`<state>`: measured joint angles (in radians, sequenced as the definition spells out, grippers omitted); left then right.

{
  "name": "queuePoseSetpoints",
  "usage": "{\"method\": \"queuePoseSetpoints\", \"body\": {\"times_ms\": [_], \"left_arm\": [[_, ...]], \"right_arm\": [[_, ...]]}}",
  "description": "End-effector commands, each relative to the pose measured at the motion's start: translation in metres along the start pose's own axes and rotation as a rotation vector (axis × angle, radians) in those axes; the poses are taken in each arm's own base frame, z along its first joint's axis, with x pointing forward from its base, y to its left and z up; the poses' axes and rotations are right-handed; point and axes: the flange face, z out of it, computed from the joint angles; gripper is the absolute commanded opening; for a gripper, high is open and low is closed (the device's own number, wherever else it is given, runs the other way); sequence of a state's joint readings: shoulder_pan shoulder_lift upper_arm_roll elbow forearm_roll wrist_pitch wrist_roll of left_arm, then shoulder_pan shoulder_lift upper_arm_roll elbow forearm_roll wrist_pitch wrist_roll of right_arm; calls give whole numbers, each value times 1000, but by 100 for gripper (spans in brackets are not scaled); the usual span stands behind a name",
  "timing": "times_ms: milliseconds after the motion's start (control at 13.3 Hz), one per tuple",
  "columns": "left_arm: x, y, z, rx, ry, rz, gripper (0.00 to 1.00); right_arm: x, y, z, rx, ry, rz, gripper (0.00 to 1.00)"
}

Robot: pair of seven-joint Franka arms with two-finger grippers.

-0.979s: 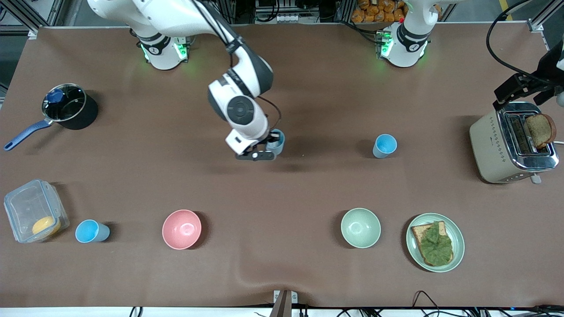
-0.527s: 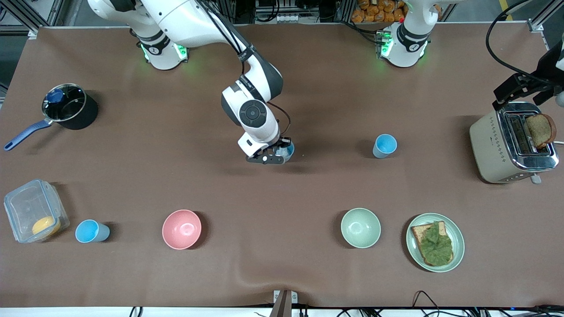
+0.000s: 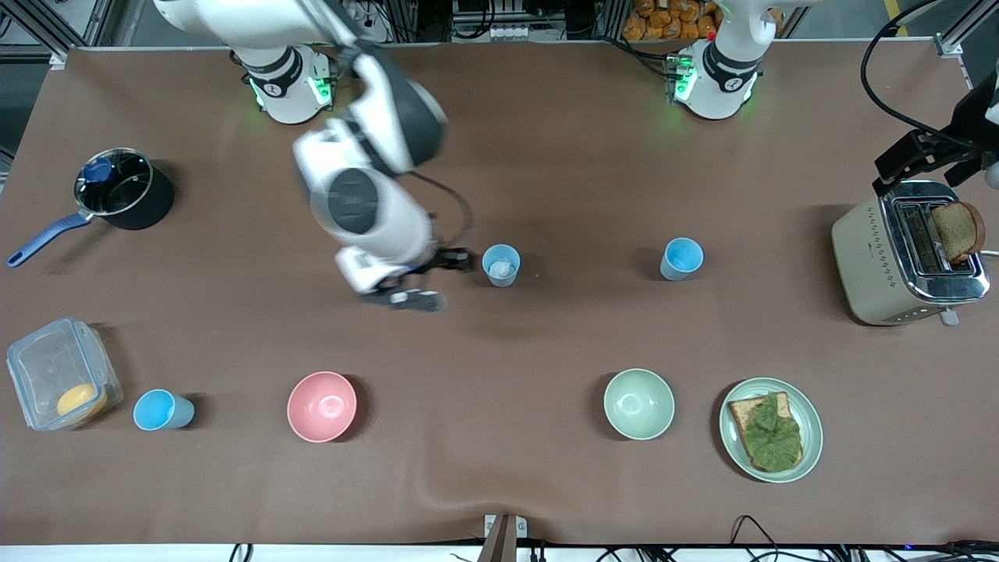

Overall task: Stack blue cups with both arms
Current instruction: 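Open the right gripper and draw the right arm back to rest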

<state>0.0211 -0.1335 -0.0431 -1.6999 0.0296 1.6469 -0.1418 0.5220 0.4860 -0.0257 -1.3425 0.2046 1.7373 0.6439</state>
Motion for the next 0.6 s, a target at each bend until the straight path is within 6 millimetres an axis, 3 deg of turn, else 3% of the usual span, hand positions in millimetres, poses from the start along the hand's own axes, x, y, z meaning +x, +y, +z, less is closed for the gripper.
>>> {"method": "queuePoseSetpoints", "body": {"times_ms": [0, 226, 377, 527], "left_arm": [[0, 5, -2, -22, -10, 31, 100], [1, -2, -3, -33, -8, 39, 100], [10, 3, 13, -28, -36, 55, 100], [17, 9, 30, -31, -67, 61, 100]], "right_arm": [[13, 66, -55, -58, 35, -7, 100], [31, 166, -122, -51, 96, -94, 100], [28, 245, -140, -47, 103, -215, 100], [17, 308, -155, -38, 132, -194, 100]]}}
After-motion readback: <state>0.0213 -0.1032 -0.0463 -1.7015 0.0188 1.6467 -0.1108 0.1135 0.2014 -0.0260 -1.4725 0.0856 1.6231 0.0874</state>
